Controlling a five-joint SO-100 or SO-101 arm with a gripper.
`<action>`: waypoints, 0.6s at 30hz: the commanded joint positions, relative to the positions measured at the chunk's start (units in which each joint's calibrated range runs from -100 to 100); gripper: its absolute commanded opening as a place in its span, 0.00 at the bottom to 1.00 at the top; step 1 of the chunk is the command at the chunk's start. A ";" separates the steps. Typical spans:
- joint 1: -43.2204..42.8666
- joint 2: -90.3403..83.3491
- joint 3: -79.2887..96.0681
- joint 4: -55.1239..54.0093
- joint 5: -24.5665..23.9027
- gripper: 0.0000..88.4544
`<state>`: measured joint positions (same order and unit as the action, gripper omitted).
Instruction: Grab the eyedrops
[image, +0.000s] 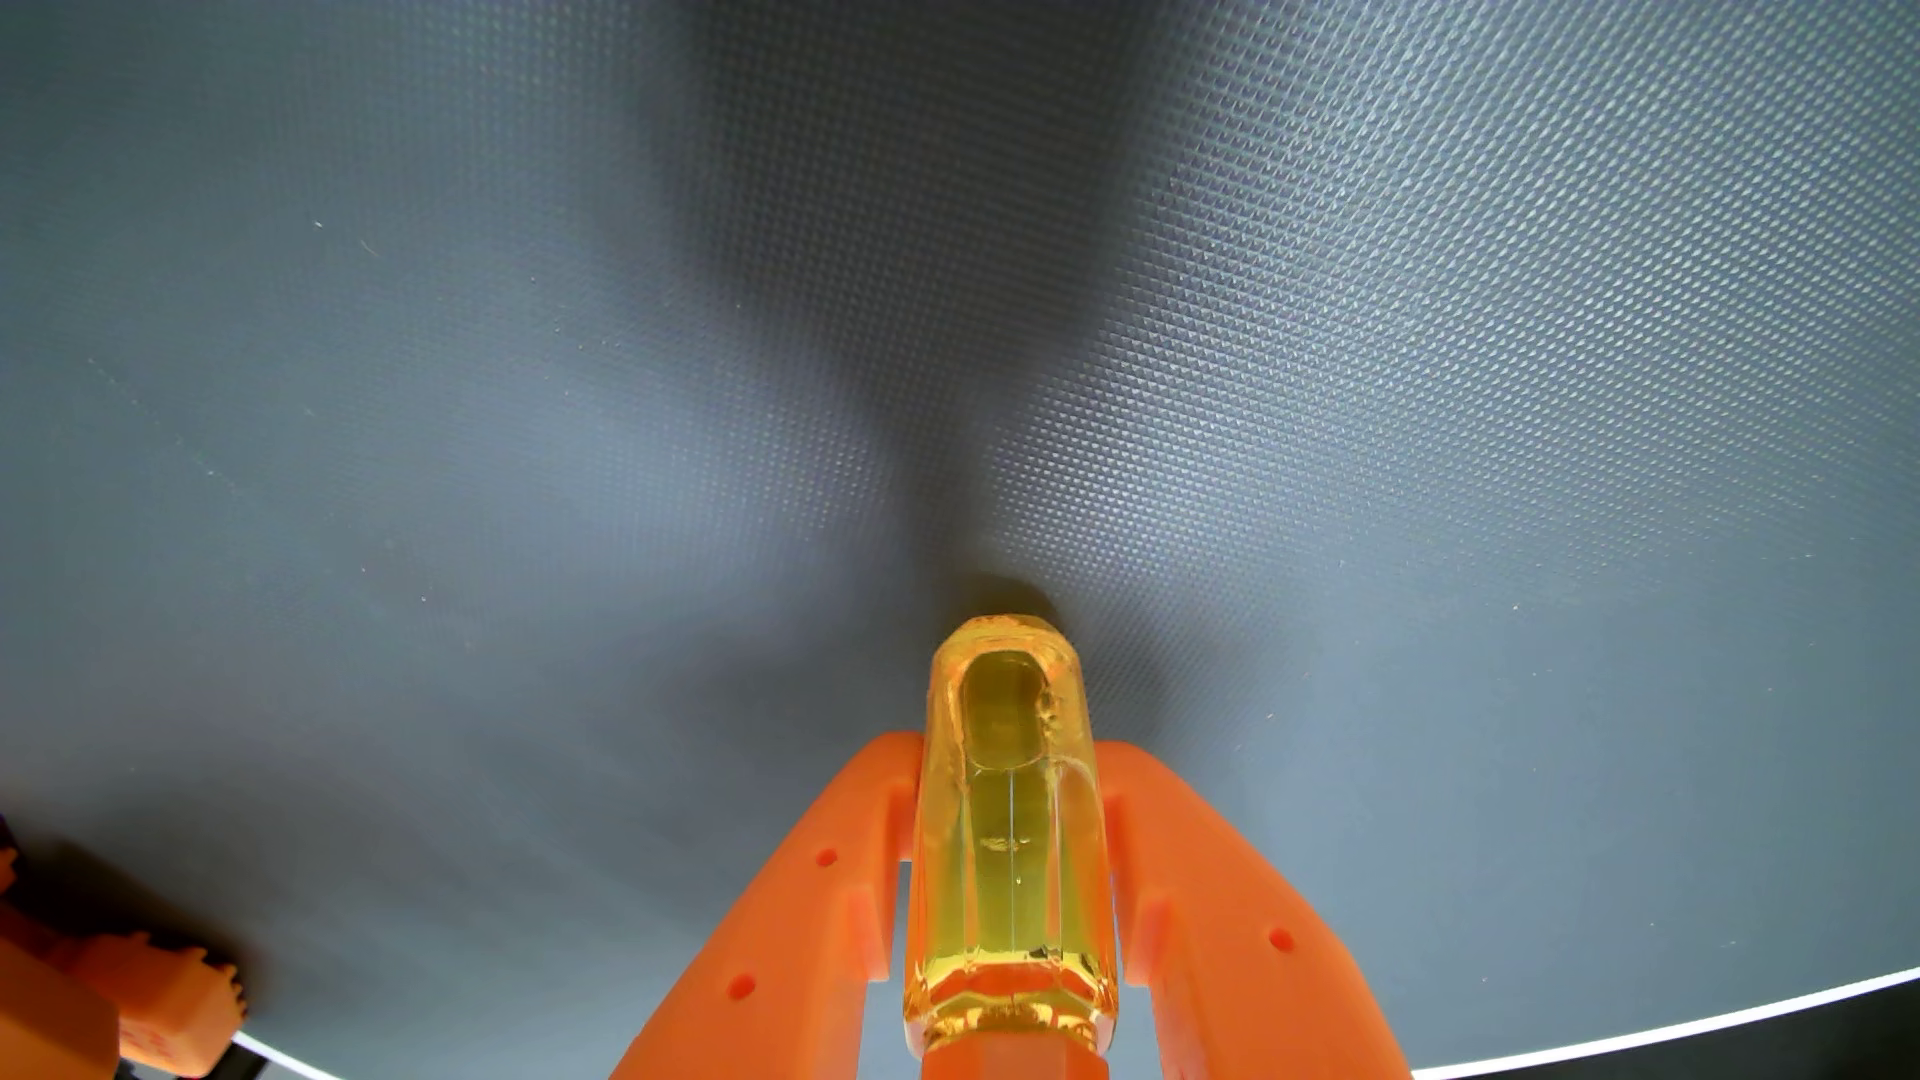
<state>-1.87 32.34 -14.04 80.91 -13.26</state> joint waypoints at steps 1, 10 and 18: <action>1.04 -1.39 -0.86 0.31 -0.16 0.01; 2.70 -4.36 -15.45 12.43 0.78 0.01; -0.29 -10.90 -19.50 16.06 10.88 0.01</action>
<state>-0.67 27.34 -31.20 96.34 -5.47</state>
